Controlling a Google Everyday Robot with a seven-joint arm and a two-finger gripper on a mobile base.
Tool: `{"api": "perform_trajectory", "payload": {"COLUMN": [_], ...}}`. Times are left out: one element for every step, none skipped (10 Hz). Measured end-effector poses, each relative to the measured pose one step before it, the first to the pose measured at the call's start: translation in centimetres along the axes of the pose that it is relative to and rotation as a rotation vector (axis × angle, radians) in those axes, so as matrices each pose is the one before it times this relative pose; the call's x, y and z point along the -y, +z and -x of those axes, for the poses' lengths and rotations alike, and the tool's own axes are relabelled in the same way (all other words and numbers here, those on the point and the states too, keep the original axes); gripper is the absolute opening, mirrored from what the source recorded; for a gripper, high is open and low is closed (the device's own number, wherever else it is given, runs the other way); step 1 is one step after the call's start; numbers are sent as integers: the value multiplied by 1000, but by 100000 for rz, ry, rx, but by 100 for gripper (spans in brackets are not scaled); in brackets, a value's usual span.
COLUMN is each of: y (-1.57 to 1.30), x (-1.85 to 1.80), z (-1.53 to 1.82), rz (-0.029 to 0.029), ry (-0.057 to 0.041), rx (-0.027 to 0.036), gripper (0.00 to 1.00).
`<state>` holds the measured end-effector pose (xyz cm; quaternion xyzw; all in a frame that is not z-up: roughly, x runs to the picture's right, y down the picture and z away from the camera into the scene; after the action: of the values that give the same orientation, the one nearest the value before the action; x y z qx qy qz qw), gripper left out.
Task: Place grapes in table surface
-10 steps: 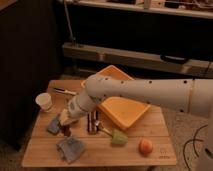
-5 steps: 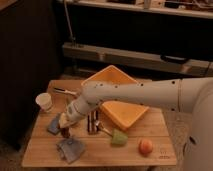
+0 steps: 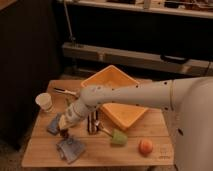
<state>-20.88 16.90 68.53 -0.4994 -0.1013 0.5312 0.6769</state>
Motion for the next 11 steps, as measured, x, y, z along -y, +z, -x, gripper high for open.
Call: {"api": "perform_trajectory", "payload": {"y": [466,370,333,177,93,66,230,297,335,447,225], "x": [275,197,448,251,178,216,186,22,38,381,239], "z": [74,57,61,12,136,135,155,109,86,23,-13], "rz": [23,284,569,497,642,510,103,106,22,-195,-359], "ry": [639,578,1262,601,395,441,240,-127,-91,738,651], "rx": [-154,-184,-8,31,264,235,-68,-152,-18,300,104], "gripper": [0,0,0,0,0,0,0,0,0,0,0]}}
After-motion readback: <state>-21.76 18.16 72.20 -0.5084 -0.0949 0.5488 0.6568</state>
